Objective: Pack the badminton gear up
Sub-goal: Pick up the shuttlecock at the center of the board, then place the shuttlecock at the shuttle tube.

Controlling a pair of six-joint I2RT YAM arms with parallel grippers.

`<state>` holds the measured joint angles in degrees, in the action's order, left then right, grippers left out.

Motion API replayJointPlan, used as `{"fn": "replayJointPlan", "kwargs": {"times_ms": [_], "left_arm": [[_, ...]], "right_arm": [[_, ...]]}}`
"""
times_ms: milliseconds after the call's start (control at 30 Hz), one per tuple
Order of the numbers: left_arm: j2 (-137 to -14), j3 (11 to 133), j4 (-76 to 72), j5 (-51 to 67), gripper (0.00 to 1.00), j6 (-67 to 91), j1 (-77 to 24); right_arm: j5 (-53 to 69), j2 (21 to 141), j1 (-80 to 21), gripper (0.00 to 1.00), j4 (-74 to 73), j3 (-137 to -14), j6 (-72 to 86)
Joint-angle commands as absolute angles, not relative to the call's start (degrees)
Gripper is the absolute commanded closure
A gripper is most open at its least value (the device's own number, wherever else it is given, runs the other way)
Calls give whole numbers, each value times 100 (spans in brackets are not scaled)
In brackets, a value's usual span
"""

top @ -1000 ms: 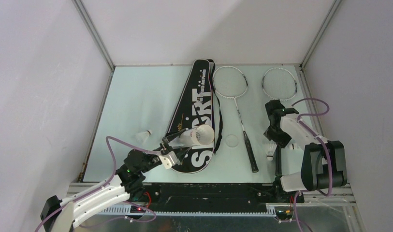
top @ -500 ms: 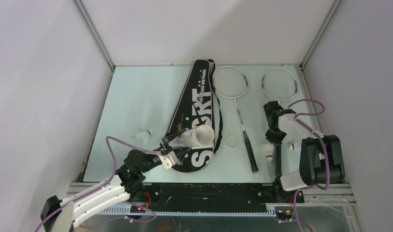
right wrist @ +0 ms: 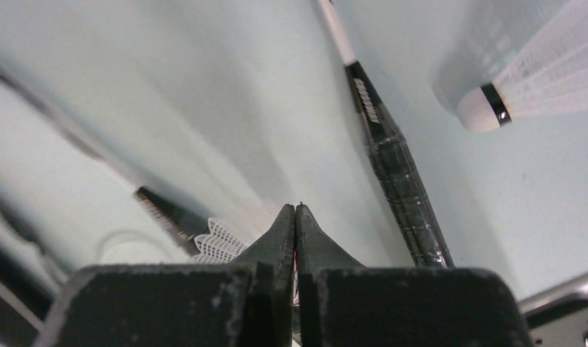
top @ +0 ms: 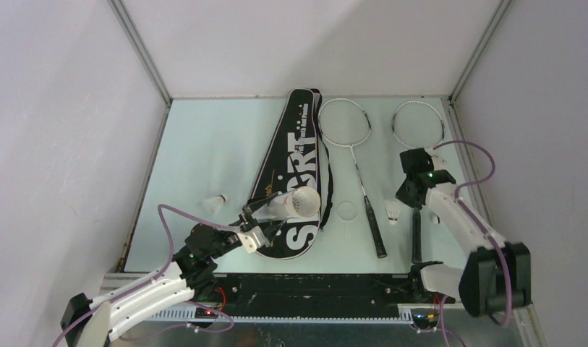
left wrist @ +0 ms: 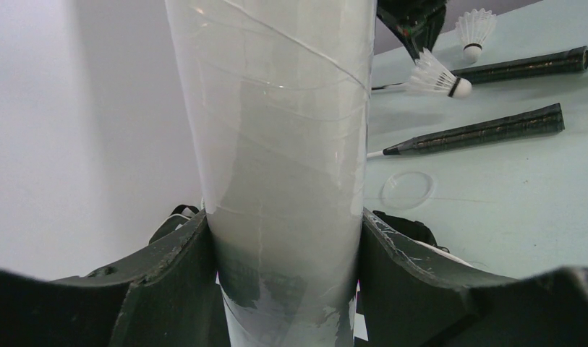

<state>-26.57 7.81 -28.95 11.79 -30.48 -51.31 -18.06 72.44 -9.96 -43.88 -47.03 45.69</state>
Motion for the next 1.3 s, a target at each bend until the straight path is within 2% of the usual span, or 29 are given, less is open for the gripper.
{"fn": "replayJointPlan", "kwargs": {"times_ms": [0,67,200,333,600,733,1267], "left_arm": [[-2645,785,-2623,1090,49,-2902,-5101],[-2657,790,-2645,1083,49,-2890,-5098],[-2637,786,-2620,1043,49,-2874,-5100],[-2559,762,-2689,1017,49,-2853,-5095],[-2536,724,-2781,1038,48,-2821,-5104],[-2563,691,-2867,1029,48,-2818,-5098],[-2504,696,-2890,1061,49,-2742,-5102]], "right_arm": [[-1705,6121,-1242,100,-3903,-4737,4002],[-1490,5408,-1415,100,-3588,-4733,3761],[-1625,3699,-2486,100,-2320,-4720,2996],[-1349,3095,-3607,100,-553,-4720,2450],[336,3710,-5048,100,2233,-4720,1505],[779,4081,-5545,100,2990,-4743,1229],[449,4982,-6473,100,2588,-4912,893]]}}
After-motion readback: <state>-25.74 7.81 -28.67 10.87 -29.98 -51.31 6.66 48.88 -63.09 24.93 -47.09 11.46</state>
